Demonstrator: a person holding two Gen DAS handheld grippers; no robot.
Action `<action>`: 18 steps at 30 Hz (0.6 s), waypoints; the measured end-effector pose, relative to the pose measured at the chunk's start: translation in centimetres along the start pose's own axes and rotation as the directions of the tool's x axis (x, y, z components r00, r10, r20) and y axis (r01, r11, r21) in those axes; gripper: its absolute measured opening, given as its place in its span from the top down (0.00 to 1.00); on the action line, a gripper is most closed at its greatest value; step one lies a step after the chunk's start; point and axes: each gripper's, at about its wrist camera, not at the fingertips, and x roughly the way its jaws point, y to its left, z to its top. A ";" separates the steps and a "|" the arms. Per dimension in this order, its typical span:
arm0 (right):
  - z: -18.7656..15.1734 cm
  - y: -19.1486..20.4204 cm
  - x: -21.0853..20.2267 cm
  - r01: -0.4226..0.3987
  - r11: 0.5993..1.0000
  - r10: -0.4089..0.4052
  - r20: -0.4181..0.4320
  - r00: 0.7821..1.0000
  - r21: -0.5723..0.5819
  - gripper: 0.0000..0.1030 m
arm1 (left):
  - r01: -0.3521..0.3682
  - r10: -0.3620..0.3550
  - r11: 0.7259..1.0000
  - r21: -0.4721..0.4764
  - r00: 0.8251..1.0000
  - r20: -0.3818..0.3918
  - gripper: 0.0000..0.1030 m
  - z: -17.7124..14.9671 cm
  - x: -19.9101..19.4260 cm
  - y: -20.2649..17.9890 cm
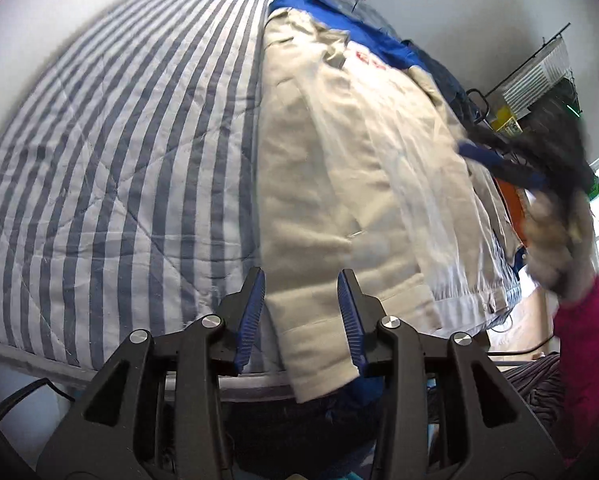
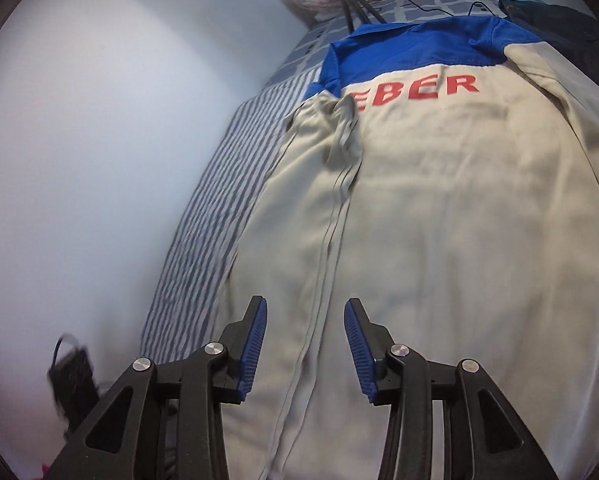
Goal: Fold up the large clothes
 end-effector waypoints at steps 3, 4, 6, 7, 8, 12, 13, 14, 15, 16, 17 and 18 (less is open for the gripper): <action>-3.8 1.4 -1.0 -0.015 1.000 0.015 -0.026 1.000 -0.010 0.29 | 0.035 -0.038 0.998 -0.052 0.998 -0.054 0.64 0.3 1.0 1.3; -5.1 1.6 -1.0 -0.019 1.000 0.019 -0.039 0.999 -0.006 0.27 | 0.055 -0.060 0.995 -0.082 0.996 -0.066 0.63 0.2 1.4 1.7; -7.8 1.9 -0.1 -0.034 0.999 0.036 -0.082 0.996 0.023 0.27 | 0.087 -0.098 0.989 -0.122 0.992 -0.085 0.60 0.0 2.1 2.1; -8.6 1.8 0.4 -0.036 0.999 0.038 -0.096 0.995 0.032 0.27 | 0.090 -0.103 0.987 -0.136 0.991 -0.089 0.60 -0.2 2.3 2.3; -9.7 1.8 1.0 -0.032 0.999 0.036 -0.114 0.993 0.039 0.27 | 0.089 -0.103 0.987 -0.134 0.990 -0.098 0.60 -0.4 2.5 2.3; -12.6 1.2 3.7 -0.018 0.997 0.030 -0.176 0.984 0.072 0.30 | 0.082 -0.097 0.988 -0.134 0.989 -0.114 0.60 -1.4 3.0 2.4; -13.1 1.1 4.1 -0.009 0.997 0.022 -0.182 0.983 0.071 0.31 | 0.086 -0.103 0.986 -0.142 0.988 -0.113 0.60 -1.7 3.0 2.5; -13.5 1.0 4.3 0.000 0.998 0.012 -0.180 0.984 0.067 0.32 | 0.090 -0.107 0.985 -0.147 0.988 -0.113 0.60 -1.8 3.1 2.6; -13.8 1.0 4.4 0.005 0.998 0.006 -0.173 0.985 0.062 0.34 | 0.093 -0.110 0.984 -0.150 0.988 -0.109 0.60 -1.9 3.1 2.6; -14.1 1.1 4.3 0.005 0.998 0.005 -0.168 0.986 0.058 0.37 | 0.096 -0.113 0.984 -0.150 0.988 -0.106 0.68 -2.0 3.1 2.7; -14.1 1.1 4.5 -0.001 0.998 0.011 -0.173 0.985 0.056 0.48 | 0.108 -0.124 0.984 -0.144 0.987 -0.107 0.75 -2.1 3.3 2.4; -14.1 1.2 4.6 -0.012 0.998 0.022 -0.183 0.983 0.056 0.65 | 0.094 -0.106 0.988 -0.120 0.989 -0.103 0.77 -2.1 3.4 2.0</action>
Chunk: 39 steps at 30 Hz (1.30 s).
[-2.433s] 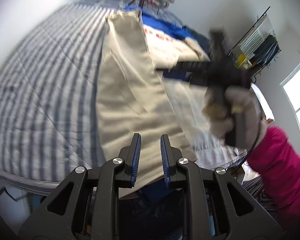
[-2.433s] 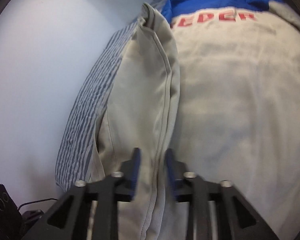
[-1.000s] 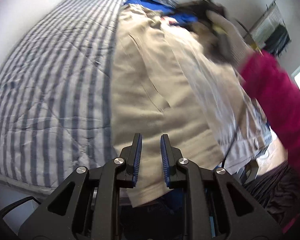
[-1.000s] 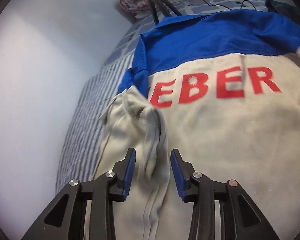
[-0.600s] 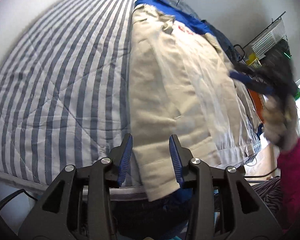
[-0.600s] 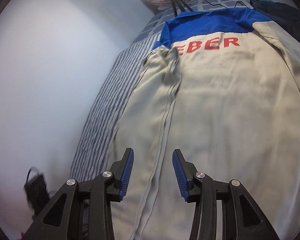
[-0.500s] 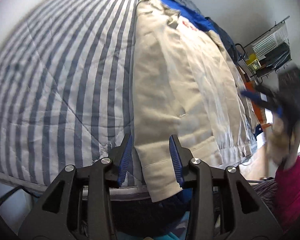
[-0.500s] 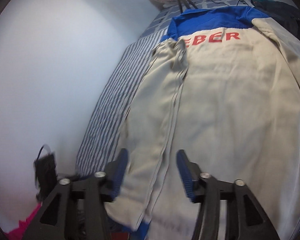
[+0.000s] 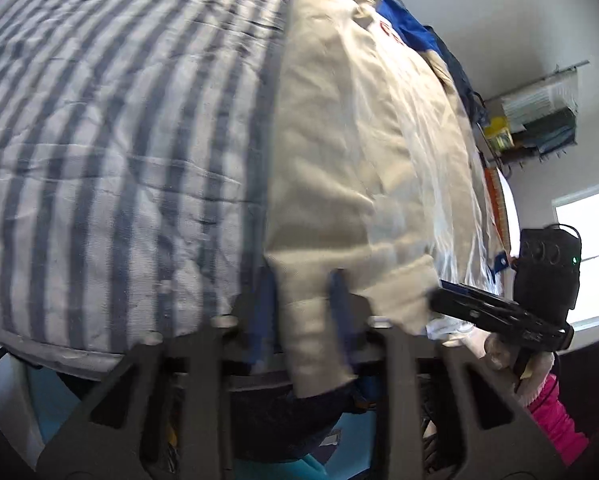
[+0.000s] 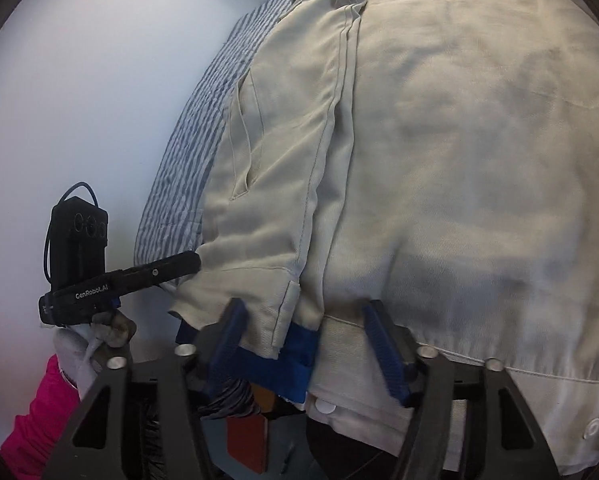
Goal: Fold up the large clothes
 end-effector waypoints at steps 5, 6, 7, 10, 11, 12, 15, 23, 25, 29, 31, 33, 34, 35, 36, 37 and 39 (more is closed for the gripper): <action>-0.5 1.0 0.3 -0.067 0.998 0.067 -0.012 0.998 0.015 0.94 | -0.082 0.077 0.993 0.083 0.995 0.069 0.89 -0.4 -1.5 -1.9; -0.4 1.2 -0.1 -0.111 0.993 0.111 0.003 0.994 0.041 0.94 | -0.089 0.081 0.992 0.091 0.993 0.084 0.89 -0.4 -2.0 -2.0; -0.4 1.3 -0.5 -0.146 0.988 0.145 0.021 0.989 0.049 0.95 | -0.113 0.102 0.987 0.115 0.990 0.095 0.89 -0.5 -2.4 -2.3; -1.2 1.4 0.6 -0.073 0.997 0.073 -0.012 0.997 0.005 0.95 | -0.207 0.199 0.959 0.193 0.978 0.061 0.88 -1.2 -0.8 -2.8; -1.5 1.3 1.4 -0.042 0.999 0.042 -0.034 0.999 -0.006 0.95 | -0.227 0.219 0.952 0.207 0.974 0.061 0.87 -1.3 -0.3 -3.0; -1.7 1.1 1.8 -0.036 0.999 0.036 -0.034 0.999 -0.011 0.95 | -0.244 0.234 0.945 0.219 0.970 0.070 0.86 -1.3 0.0 -3.3; -1.5 2.3 0.8 -0.005 0.996 0.002 -0.032 0.999 -0.092 0.90 | -0.260 0.244 0.939 0.223 0.965 0.099 0.86 -1.3 -0.9 -3.8; -1.3 4.5 -6.2 0.118 0.954 -0.088 0.120 0.989 -0.276 0.78 | -0.182 0.118 0.954 0.238 0.958 0.259 0.86 -0.4 -4.1 -6.7; -0.9 3.9 -7.6 0.155 0.946 -0.113 0.160 0.981 -0.285 0.78 | -0.178 0.111 0.946 0.270 0.963 0.247 0.86 -0.3 -2.6 -8.0; -1.0 2.9 -8.8 0.197 0.943 -0.138 0.223 0.965 -0.269 0.78 | -0.166 0.112 0.924 0.343 0.979 0.170 0.86 -1.4 0.7 -9.8; -0.5 2.7 -8.2 0.207 0.945 -0.149 0.229 0.962 -0.252 0.78 | -0.191 0.156 0.915 0.356 0.980 0.125 0.86 -2.0 2.9 -9.9; -0.5 2.2 -8.6 0.222 0.946 -0.165 0.239 0.957 -0.235 0.78 | -0.212 0.194 0.918 0.335 0.977 0.089 0.86 -2.6 4.4 -9.0; -0.5 1.9 -8.9 0.226 0.947 -0.169 0.247 0.954 -0.227 0.78 | -0.211 0.191 0.921 0.328 0.977 0.092 0.86 -2.7 4.9 -8.7; -0.4 1.4 -9.2 0.234 0.948 -0.176 0.259 0.950 -0.213 0.78 | -0.209 0.188 0.922 0.325 0.977 0.096 0.86 -2.8 5.0 -8.7; -0.5 1.3 -9.5 0.238 0.950 -0.180 0.266 0.947 -0.204 0.78 | -0.214 0.193 0.918 0.333 0.976 0.097 0.86 -2.8 5.1 -8.8; -0.5 0.8 -9.9 0.240 0.952 -0.182 0.280 0.943 -0.189 0.78 | -0.221 0.201 0.912 0.345 0.975 0.095 0.86 -2.7 5.2 -9.0; -0.4 0.1 -10.4 0.246 0.955 -0.190 0.301 0.935 -0.163 0.78 | -0.239 0.219 0.907 0.347 0.971 0.097 0.86 -2.9 5.0 -9.4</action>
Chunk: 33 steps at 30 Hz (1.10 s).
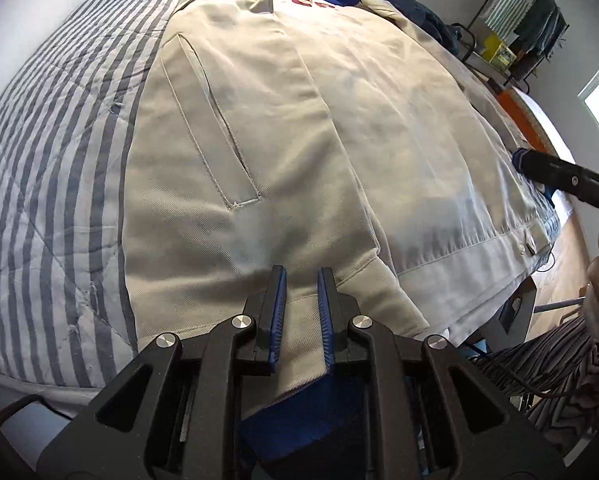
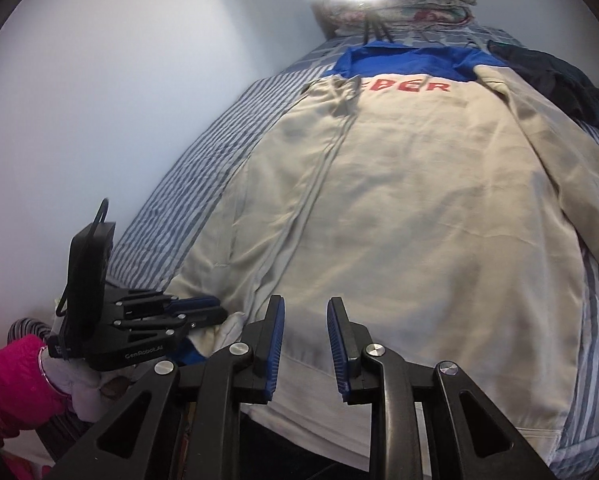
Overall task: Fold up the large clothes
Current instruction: 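Grasp the blue cuff of the unfolded sleeve with the right tool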
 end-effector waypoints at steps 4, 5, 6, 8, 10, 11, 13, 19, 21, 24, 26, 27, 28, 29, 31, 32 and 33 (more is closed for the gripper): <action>-0.2 -2.0 -1.9 0.036 0.999 -0.039 0.075 0.996 0.039 0.60 | 0.013 -0.014 0.999 0.030 0.999 0.046 0.81 1.3 -1.9 -2.0; -0.3 -2.5 -2.5 0.049 0.997 -0.054 0.096 0.994 0.053 0.52 | 0.028 -0.031 0.999 0.045 0.997 0.072 0.77 1.7 -2.9 -2.6; -0.3 -3.0 -3.0 0.060 0.996 -0.066 0.107 0.992 0.064 0.49 | 0.036 -0.042 0.997 0.063 0.994 0.104 0.71 2.2 -3.9 -3.4; -0.5 -4.7 -4.1 0.086 0.992 -0.098 0.121 0.988 0.096 0.49 | 0.050 -0.064 0.994 0.097 0.987 0.149 0.70 3.1 -5.4 -4.8; -0.7 -6.3 -5.2 0.113 0.986 -0.129 0.128 0.983 0.124 0.46 | 0.078 -0.099 0.990 0.117 0.978 0.184 0.70 4.5 -6.7 -6.2; -0.8 -7.1 -5.8 0.131 0.982 -0.148 0.130 0.980 0.137 0.45 | 0.088 -0.112 0.988 0.126 0.975 0.192 0.70 4.9 -7.2 -6.7; -0.9 -8.6 -6.8 0.166 0.974 -0.186 0.129 0.974 0.152 0.44 | 0.102 -0.133 0.983 0.155 0.970 0.205 0.70 6.1 -7.9 -8.0; -2.3 -14.3 -10.2 0.230 0.935 -0.266 0.104 0.958 0.271 0.43 | 0.129 -0.178 0.967 0.220 0.958 0.225 0.65 8.7 -9.0 -10.1; -3.3 -16.7 -11.5 0.232 0.905 -0.284 0.101 0.953 0.355 0.43 | 0.127 -0.179 0.968 0.217 0.954 0.240 0.65 9.4 -9.0 -10.3; -5.4 -20.6 -13.8 0.224 0.837 -0.318 0.112 0.941 0.499 0.43 | 0.148 -0.191 0.970 0.194 0.956 0.224 0.65 9.8 -8.2 -10.3; -6.7 -22.8 -15.0 0.252 0.787 -0.369 0.102 0.924 0.563 0.43 | 0.158 -0.198 0.968 0.193 0.958 0.207 0.65 9.9 -7.6 -10.6; -7.4 -24.2 -15.6 0.265 0.758 -0.392 0.092 0.915 0.596 0.43 | 0.166 -0.206 0.966 0.200 0.958 0.199 0.65 9.9 -7.3 -10.9; -8.0 -25.4 -16.1 0.271 0.732 -0.408 0.084 0.909 0.625 0.43 | 0.169 -0.210 0.963 0.211 0.958 0.193 0.65 9.9 -7.2 -11.3; -8.5 -26.4 -16.4 0.278 0.710 -0.422 0.076 0.903 0.647 0.43 | 0.168 -0.211 0.961 0.222 0.959 0.191 0.65 9.8 -7.0 -11.5; -9.4 -28.4 -16.9 0.302 0.666 -0.455 0.051 0.889 0.682 0.43 | 0.154 -0.206 0.955 0.252 0.960 0.192 0.65 9.6 -6.9 -12.4; -9.7 -29.4 -17.0 0.317 0.644 -0.470 0.034 0.882 0.696 0.43 | 0.154 -0.207 0.953 0.260 0.959 0.191 0.65 9.5 -6.8 -12.6; -10.1 -30.3 -17.1 0.316 0.627 -0.474 0.027 0.880 0.712 0.43 | 0.156 -0.211 0.950 0.269 0.959 0.188 0.65 9.4 -6.7 -12.9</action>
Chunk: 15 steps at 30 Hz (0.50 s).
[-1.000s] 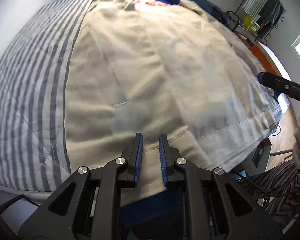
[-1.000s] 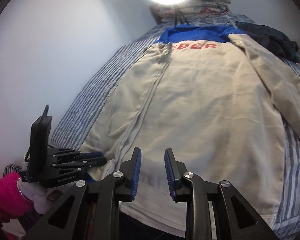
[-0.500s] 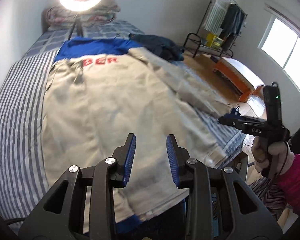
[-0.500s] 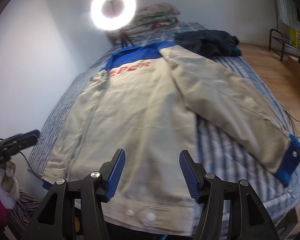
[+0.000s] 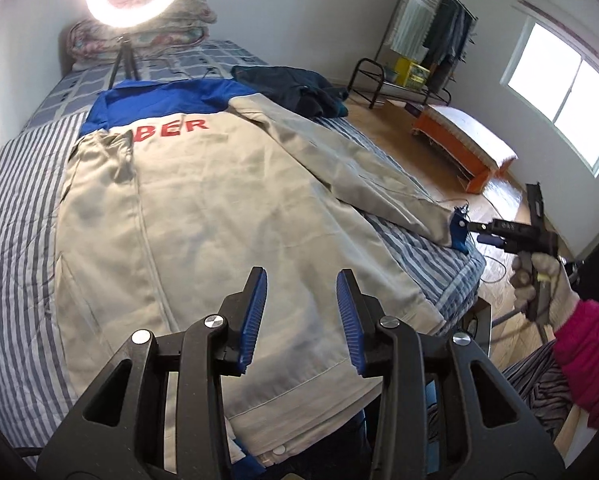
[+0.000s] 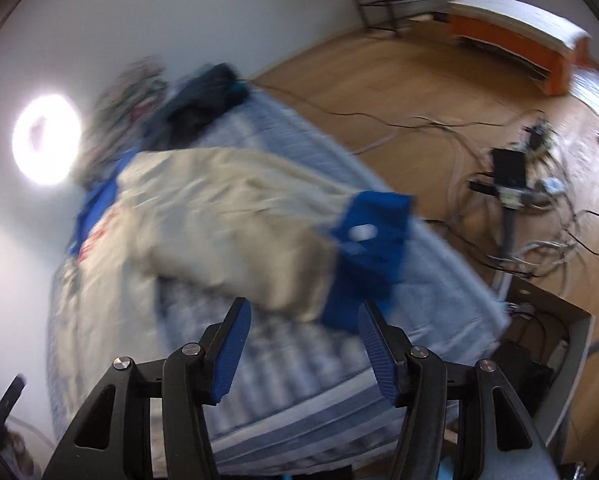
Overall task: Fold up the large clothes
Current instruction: 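Grasp the blue cuff of the unfolded sleeve with the right tool, then carry the sleeve across the jacket back with the right tool and release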
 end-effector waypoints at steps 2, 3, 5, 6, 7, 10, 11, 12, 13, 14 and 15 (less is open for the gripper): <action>0.9 -1.9 0.9 -0.011 0.998 0.012 -0.017 1.000 0.068 0.43 | 0.003 -0.003 1.000 0.014 1.000 -0.004 0.65 -0.1 0.2 -0.4; 1.1 -2.7 1.3 -0.026 0.995 0.029 -0.025 0.999 0.097 0.43 | 0.003 -0.003 1.000 0.022 1.000 -0.006 0.65 -0.1 0.3 -0.6; 1.5 -3.9 2.2 -0.050 0.988 0.057 -0.043 0.997 0.149 0.44 | -0.002 0.002 1.000 0.028 1.000 -0.009 0.65 -0.2 0.5 -0.6; 1.7 -4.2 2.6 -0.055 0.986 0.063 -0.046 0.997 0.159 0.45 | -0.005 0.005 1.000 0.028 1.000 -0.012 0.65 -0.2 0.6 -0.6; 2.0 -4.5 3.1 -0.053 0.985 0.062 -0.052 0.997 0.165 0.45 | -0.006 0.007 1.000 0.026 1.000 -0.015 0.65 -0.3 0.6 -0.5; 2.8 -4.9 4.2 -0.032 0.985 0.042 -0.053 0.998 0.172 0.46 | -0.019 0.020 1.000 0.017 0.999 -0.027 0.65 -0.6 0.9 0.0; 3.1 -5.2 4.6 -0.033 0.983 0.043 -0.049 0.998 0.183 0.46 | -0.022 0.022 1.000 0.013 0.999 -0.030 0.65 -0.6 0.9 0.2; 3.2 -5.4 4.8 -0.042 0.980 0.052 -0.047 0.998 0.196 0.46 | -0.022 0.023 1.000 0.010 0.999 -0.034 0.65 -0.7 1.0 0.3; 3.4 -5.6 5.1 -0.058 0.976 0.069 -0.042 0.997 0.211 0.46 | -0.022 0.023 1.000 0.008 0.999 -0.038 0.65 -0.8 1.0 0.5; 3.5 -5.9 5.3 -0.074 0.972 0.083 -0.034 0.996 0.222 0.46 | -0.024 0.025 1.000 0.007 0.999 -0.042 0.65 -0.9 1.1 0.6; 3.6 -6.0 5.4 -0.085 0.970 0.093 -0.025 0.995 0.226 0.46 | -0.028 0.028 1.000 0.008 0.999 -0.046 0.65 -1.0 1.2 0.7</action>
